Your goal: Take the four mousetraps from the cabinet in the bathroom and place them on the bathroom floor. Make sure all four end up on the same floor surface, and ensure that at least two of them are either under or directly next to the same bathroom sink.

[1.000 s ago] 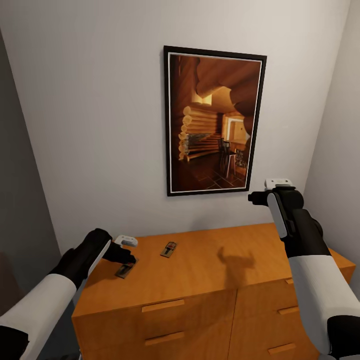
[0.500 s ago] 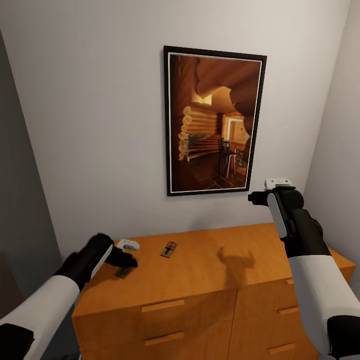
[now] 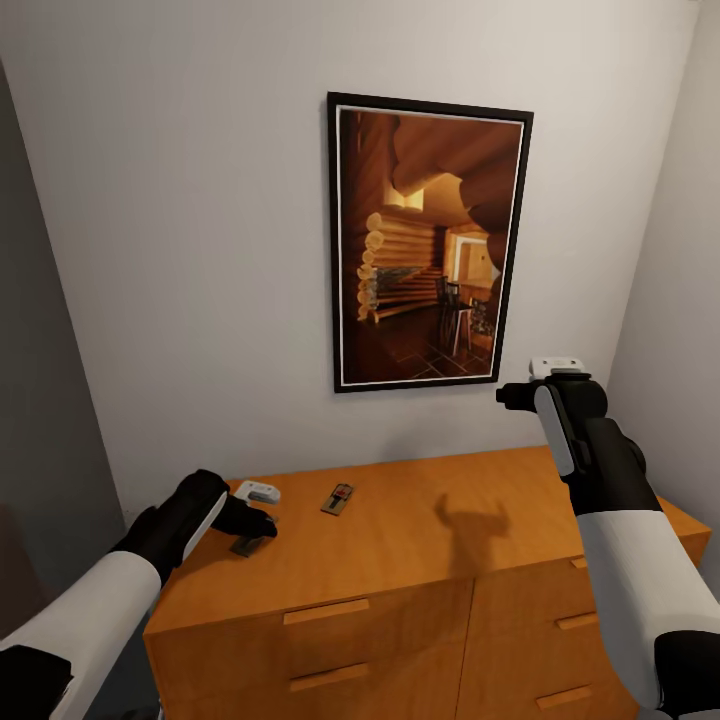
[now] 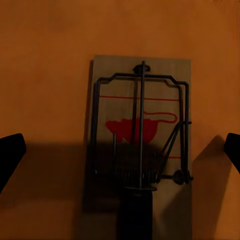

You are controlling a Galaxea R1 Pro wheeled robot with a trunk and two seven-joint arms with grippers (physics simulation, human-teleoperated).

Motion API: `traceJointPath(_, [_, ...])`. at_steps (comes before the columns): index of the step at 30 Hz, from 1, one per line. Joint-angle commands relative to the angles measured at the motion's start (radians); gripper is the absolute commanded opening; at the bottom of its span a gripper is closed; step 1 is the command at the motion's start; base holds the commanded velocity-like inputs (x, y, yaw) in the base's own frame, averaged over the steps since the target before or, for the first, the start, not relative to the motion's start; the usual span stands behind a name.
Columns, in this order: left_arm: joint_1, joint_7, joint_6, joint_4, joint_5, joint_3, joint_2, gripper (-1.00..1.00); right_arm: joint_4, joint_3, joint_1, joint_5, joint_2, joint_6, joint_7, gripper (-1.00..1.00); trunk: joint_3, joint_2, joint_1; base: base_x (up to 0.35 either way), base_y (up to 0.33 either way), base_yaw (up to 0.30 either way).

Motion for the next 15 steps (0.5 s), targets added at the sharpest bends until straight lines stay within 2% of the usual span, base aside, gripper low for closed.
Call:
traceJointPath(1, [0.000,-0.001,0.003,0.012,-0.002,-0.005,0.001,1.00,-0.001,0.001,-0.001,-0.011,0.000,0.003,-0.009,1.00,-0.002,-0.001,0.000,0.000,0.000,0.000])
traceJointPath(15, [0.000,-0.001,0.002,0.015,-0.001,-0.006,0.002,1.00,-0.001,0.001,-0.001,-0.011,0.000,0.003,-0.009,1.00,-0.002,-0.001,0.000,0.000,0.000,0.000])
